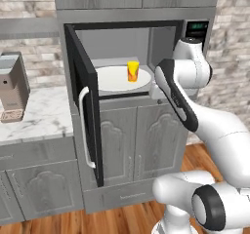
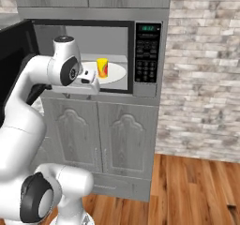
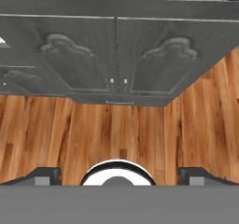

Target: Close the microwave door.

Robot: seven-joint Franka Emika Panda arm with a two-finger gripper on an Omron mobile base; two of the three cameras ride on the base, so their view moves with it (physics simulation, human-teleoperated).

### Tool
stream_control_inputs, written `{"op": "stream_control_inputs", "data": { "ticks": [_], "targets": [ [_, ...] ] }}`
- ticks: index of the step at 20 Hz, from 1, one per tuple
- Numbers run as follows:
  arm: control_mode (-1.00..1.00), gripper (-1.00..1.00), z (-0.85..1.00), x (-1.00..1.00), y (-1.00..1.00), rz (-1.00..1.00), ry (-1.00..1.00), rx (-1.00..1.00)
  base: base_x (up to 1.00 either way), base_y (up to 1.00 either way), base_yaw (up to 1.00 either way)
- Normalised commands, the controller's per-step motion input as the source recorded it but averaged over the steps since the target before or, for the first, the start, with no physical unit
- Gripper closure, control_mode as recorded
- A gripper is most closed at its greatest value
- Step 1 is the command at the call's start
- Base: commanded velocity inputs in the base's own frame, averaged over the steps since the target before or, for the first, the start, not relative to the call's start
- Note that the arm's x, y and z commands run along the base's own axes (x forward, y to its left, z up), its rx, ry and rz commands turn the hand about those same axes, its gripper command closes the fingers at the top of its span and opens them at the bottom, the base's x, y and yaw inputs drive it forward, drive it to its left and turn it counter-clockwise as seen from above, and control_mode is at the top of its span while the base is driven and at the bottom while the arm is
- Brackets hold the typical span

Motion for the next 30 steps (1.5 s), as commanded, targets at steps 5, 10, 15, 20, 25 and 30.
{"op": "stream_control_inputs", "data": {
  "ticks": [5,10,15,20,25,30],
  "targets": [
    [-1.00,-1.00,0.60,-1.00,0.02,-0.09,-0.26,0.00,0.00,0.00,0.00],
    [-1.00,-1.00,0.66,-1.00,0.26,-0.20,-0.24,-0.03,0.00,0.00,0.00],
    [-1.00,-1.00,0.60,-1.00,0.42,-0.19,-0.35,-0.02,0.00,0.00,0.00],
    [-1.00,-1.00,0.67,-1.00,0.76,-0.20,-0.36,-0.09,0.00,0.00,0.00],
    [-1.00,-1.00,0.55,-1.00,0.99,-0.21,-0.30,-0.18,0.00,0.00,0.00],
    [-1.00,-1.00,0.31,-0.96,1.00,-0.23,-0.27,-0.18,0.00,0.00,0.00]
  ]
}}
